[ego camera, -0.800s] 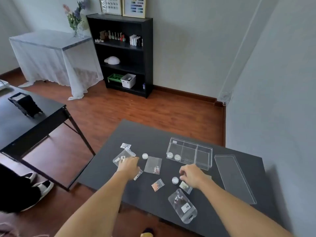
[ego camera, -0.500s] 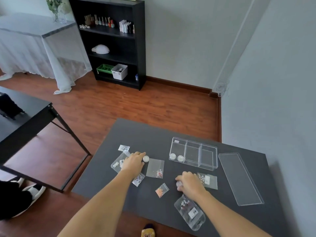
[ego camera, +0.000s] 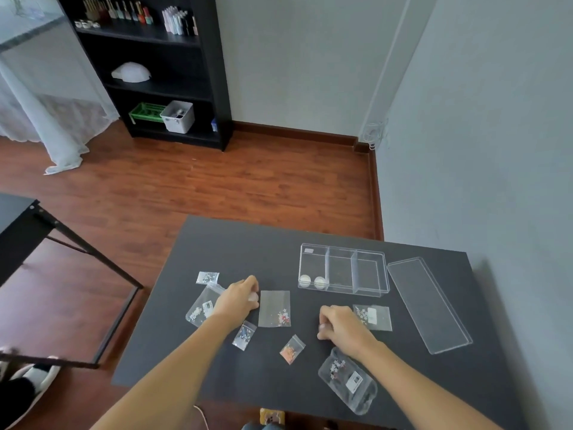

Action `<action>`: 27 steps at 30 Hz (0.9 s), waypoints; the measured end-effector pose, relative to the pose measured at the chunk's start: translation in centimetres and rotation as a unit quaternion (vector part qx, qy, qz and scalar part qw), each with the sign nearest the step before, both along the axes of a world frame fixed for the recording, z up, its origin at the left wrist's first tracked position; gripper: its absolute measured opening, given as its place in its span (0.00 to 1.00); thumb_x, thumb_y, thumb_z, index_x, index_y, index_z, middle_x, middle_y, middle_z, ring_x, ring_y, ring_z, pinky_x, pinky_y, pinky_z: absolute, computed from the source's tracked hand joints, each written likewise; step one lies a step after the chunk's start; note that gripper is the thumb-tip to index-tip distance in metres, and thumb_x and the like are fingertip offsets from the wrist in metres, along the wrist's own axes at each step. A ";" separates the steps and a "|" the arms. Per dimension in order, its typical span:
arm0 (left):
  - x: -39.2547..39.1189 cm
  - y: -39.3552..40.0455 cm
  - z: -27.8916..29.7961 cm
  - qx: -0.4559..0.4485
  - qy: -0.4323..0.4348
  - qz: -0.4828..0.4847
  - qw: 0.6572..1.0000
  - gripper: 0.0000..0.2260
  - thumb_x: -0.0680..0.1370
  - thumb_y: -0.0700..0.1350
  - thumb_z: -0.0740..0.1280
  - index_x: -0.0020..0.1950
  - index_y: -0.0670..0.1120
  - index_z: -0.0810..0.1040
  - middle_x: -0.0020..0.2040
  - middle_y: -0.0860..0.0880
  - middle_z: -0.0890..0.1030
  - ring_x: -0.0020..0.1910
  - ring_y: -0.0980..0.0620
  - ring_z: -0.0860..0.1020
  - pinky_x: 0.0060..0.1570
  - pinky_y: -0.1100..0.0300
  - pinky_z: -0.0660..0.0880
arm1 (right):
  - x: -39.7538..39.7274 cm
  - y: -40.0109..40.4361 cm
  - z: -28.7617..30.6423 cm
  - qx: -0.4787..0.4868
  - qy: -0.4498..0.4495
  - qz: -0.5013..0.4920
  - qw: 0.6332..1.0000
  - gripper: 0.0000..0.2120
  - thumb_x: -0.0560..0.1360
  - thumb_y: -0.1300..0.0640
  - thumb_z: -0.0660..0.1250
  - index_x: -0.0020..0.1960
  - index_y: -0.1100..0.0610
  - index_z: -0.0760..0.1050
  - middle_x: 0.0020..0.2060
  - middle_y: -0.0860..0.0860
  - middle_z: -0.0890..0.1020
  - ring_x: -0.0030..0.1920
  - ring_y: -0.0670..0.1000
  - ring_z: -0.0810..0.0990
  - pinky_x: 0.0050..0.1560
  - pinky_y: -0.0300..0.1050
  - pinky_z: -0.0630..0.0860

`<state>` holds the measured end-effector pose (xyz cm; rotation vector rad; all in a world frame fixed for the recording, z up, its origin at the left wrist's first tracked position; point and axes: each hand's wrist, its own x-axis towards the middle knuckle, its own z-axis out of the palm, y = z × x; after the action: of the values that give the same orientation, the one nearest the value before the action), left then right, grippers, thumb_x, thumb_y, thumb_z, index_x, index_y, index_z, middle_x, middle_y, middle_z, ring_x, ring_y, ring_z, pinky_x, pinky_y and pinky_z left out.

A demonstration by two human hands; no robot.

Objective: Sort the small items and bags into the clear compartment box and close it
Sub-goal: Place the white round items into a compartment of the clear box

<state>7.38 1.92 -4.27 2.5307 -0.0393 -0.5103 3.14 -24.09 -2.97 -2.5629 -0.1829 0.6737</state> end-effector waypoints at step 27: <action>8.6 -11.4 -0.3 0.165 -0.137 -0.162 0.963 0.09 0.77 0.42 0.63 0.49 0.54 0.81 0.46 0.54 0.82 0.57 0.49 0.66 0.56 0.53 0.55 | 4.8 -7.1 1.9 0.161 -0.122 -0.143 0.969 0.03 0.72 0.58 0.73 0.46 0.53 0.82 0.39 0.46 0.85 0.42 0.41 0.83 0.47 0.31 0.78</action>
<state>15.99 -9.52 -4.59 2.9255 -0.5194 -0.3016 7.96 -31.22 -1.03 -2.2870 0.0017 0.1989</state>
